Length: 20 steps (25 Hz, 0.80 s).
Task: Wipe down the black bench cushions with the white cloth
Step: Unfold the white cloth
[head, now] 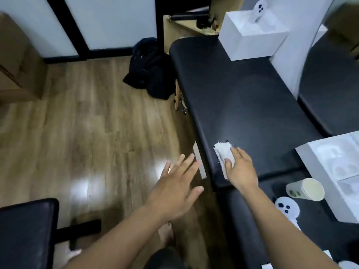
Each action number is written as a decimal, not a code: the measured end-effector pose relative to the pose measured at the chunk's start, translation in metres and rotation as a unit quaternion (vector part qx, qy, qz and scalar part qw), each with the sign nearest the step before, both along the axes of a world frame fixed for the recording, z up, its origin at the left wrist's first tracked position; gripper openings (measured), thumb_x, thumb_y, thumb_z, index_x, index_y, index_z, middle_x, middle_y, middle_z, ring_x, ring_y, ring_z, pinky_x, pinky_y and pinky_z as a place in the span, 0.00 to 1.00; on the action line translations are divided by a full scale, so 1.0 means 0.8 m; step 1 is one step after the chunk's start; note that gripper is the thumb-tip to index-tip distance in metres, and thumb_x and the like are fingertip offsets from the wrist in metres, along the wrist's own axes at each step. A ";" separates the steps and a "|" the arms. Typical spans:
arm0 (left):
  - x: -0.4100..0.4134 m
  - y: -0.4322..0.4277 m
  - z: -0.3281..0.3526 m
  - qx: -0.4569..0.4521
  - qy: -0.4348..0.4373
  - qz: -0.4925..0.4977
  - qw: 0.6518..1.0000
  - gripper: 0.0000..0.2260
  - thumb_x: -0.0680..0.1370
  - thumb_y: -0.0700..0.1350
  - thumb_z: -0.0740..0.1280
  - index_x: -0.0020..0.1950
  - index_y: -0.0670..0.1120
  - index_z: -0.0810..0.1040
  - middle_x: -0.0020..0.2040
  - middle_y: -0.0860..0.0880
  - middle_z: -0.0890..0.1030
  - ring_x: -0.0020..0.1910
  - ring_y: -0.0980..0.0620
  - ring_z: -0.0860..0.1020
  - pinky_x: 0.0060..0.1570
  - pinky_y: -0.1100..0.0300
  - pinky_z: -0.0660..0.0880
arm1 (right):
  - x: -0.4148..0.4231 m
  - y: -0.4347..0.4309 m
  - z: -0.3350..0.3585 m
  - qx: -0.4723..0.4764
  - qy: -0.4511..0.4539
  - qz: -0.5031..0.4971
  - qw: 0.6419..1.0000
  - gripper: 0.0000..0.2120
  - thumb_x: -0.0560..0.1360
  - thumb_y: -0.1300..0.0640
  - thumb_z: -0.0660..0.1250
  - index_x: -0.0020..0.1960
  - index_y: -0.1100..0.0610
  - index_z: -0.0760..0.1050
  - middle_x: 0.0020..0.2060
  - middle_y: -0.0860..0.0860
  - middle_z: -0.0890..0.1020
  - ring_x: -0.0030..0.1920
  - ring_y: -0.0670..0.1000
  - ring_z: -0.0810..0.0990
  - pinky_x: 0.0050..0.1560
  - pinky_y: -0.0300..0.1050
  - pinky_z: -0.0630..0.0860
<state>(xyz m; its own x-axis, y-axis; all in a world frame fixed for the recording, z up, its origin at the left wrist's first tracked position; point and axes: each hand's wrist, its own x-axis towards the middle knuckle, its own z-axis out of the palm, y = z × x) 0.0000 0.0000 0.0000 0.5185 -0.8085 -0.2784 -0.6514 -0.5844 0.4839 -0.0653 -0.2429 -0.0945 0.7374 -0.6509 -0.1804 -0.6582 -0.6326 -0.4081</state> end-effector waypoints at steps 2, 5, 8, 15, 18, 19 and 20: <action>0.003 0.002 -0.013 0.015 0.009 0.004 1.000 0.29 0.83 0.60 0.51 0.81 0.53 0.44 0.81 0.55 0.42 0.79 0.54 0.37 0.78 0.48 0.41 | 0.010 -0.008 -0.029 0.012 0.062 -0.013 0.998 0.25 0.78 0.47 0.59 0.74 0.50 0.62 0.73 0.54 0.66 0.70 0.59 0.65 0.65 0.55 0.69; 0.003 0.026 -0.031 0.036 0.034 0.046 0.998 0.29 0.83 0.60 0.50 0.81 0.54 0.43 0.81 0.55 0.41 0.79 0.55 0.37 0.78 0.48 0.40 | 0.011 -0.006 -0.069 -0.047 0.114 -0.016 0.992 0.18 0.77 0.53 0.62 0.66 0.52 0.69 0.65 0.56 0.71 0.60 0.62 0.69 0.57 0.56 0.72; 0.002 0.063 -0.049 0.038 0.048 0.111 0.992 0.29 0.83 0.60 0.50 0.81 0.54 0.44 0.81 0.56 0.43 0.79 0.57 0.39 0.78 0.50 0.41 | 0.033 0.014 -0.054 -0.025 0.045 -0.060 0.997 0.15 0.75 0.62 0.60 0.62 0.57 0.74 0.56 0.61 0.77 0.54 0.66 0.74 0.52 0.58 0.75; -0.026 0.199 -0.051 -0.208 0.216 0.515 0.803 0.19 0.83 0.53 0.61 0.73 0.49 0.71 0.70 0.51 0.76 0.67 0.57 0.73 0.65 0.65 0.65 | 0.077 0.335 0.040 0.398 -0.076 0.185 0.895 0.12 0.75 0.67 0.65 0.49 0.50 0.77 0.43 0.46 0.82 0.44 0.41 0.81 0.49 0.37 0.77; -0.060 0.288 -0.027 -0.364 0.200 0.658 0.628 0.08 0.82 0.46 0.63 0.55 0.50 0.81 0.49 0.53 0.85 0.50 0.56 0.82 0.53 0.61 0.75 | 0.065 0.456 0.082 0.466 -0.044 0.327 0.821 0.11 0.75 0.66 0.67 0.49 0.50 0.78 0.42 0.46 0.84 0.44 0.45 0.82 0.48 0.35 0.76; -0.078 0.325 -0.020 -0.393 0.179 0.694 0.576 0.08 0.82 0.46 0.63 0.53 0.48 0.82 0.48 0.51 0.86 0.50 0.54 0.83 0.53 0.60 0.76 | 0.059 0.494 0.092 0.472 -0.023 0.378 0.796 0.09 0.75 0.65 0.68 0.49 0.51 0.79 0.43 0.47 0.84 0.45 0.47 0.82 0.48 0.37 0.77; -0.098 0.363 -0.014 -0.418 0.159 0.720 0.531 0.09 0.82 0.47 0.63 0.52 0.47 0.82 0.48 0.49 0.86 0.51 0.49 0.83 0.55 0.55 0.78 | 0.052 0.530 0.102 0.478 0.007 0.421 0.771 0.08 0.75 0.65 0.69 0.49 0.53 0.80 0.44 0.49 0.84 0.45 0.50 0.82 0.48 0.41 0.78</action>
